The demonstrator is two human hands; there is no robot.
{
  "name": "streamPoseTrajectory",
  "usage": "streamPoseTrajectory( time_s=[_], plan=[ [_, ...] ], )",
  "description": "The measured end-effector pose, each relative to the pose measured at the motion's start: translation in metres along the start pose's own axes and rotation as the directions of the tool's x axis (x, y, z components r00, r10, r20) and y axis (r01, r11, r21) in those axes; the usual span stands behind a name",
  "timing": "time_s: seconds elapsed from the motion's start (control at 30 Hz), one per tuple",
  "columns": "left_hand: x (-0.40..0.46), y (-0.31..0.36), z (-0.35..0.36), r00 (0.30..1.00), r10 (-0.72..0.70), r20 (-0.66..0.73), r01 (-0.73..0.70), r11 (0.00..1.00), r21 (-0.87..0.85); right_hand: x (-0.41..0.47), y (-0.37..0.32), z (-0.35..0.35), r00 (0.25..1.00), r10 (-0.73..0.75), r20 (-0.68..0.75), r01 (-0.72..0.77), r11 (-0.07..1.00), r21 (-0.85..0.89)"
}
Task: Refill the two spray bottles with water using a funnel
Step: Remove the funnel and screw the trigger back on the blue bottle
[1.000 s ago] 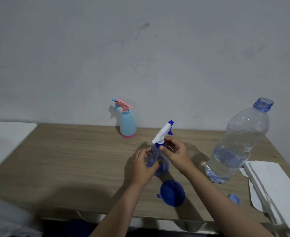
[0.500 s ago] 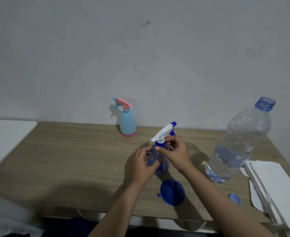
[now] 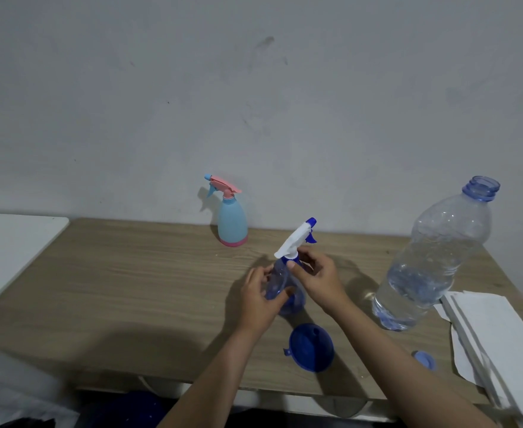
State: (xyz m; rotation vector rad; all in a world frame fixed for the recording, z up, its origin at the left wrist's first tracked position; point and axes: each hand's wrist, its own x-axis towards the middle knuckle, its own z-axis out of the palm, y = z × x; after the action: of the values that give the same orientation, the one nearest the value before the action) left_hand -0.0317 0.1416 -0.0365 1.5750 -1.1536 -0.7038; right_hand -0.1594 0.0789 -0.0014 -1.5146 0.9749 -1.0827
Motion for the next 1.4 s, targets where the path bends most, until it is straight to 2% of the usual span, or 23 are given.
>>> streamPoseTrajectory(
  time_s=[0.2,0.37,0.6,0.73,0.9,1.07,1.27,1.33,1.4],
  plan=[
    [-0.001,0.004,0.000,1.000,0.008,-0.017,-0.009,0.999,-0.041,0.000,0.001,0.011,0.990,0.067,-0.124,-0.065,0.998,0.015],
    [0.000,0.002,0.001,1.000,0.001,-0.019,-0.001,0.999,-0.046,0.000,0.003,0.004,1.000,-0.003,-0.018,0.002,0.999,-0.054],
    [-0.001,0.004,0.001,1.000,0.001,-0.016,-0.001,0.999,-0.038,-0.004,-0.005,0.007,0.999,-0.022,-0.043,0.017,0.992,-0.122],
    [-0.001,0.005,0.001,1.000,-0.006,-0.013,0.005,0.999,-0.049,-0.005,-0.010,0.006,1.000,-0.002,-0.028,0.000,0.997,-0.072],
    [-0.001,0.005,0.001,1.000,-0.012,-0.028,0.011,0.998,-0.055,-0.005,-0.011,0.011,0.993,0.025,-0.118,-0.020,0.999,0.042],
    [0.000,0.003,0.004,0.998,0.014,-0.062,-0.015,1.000,-0.025,-0.003,-0.011,0.013,0.988,0.020,-0.154,-0.007,0.996,0.084],
    [0.000,0.006,0.003,0.999,-0.011,-0.045,0.011,1.000,0.010,-0.010,-0.013,0.020,0.975,-0.032,-0.219,0.051,0.995,0.082],
    [0.000,0.009,0.003,0.999,-0.037,-0.026,0.038,0.999,0.039,-0.016,-0.010,0.023,0.956,-0.050,-0.288,0.068,0.996,0.054],
    [0.001,0.011,0.002,0.997,-0.071,0.015,0.070,0.996,0.048,-0.020,-0.008,0.025,0.912,-0.033,-0.409,0.010,0.998,-0.057]
  ],
)
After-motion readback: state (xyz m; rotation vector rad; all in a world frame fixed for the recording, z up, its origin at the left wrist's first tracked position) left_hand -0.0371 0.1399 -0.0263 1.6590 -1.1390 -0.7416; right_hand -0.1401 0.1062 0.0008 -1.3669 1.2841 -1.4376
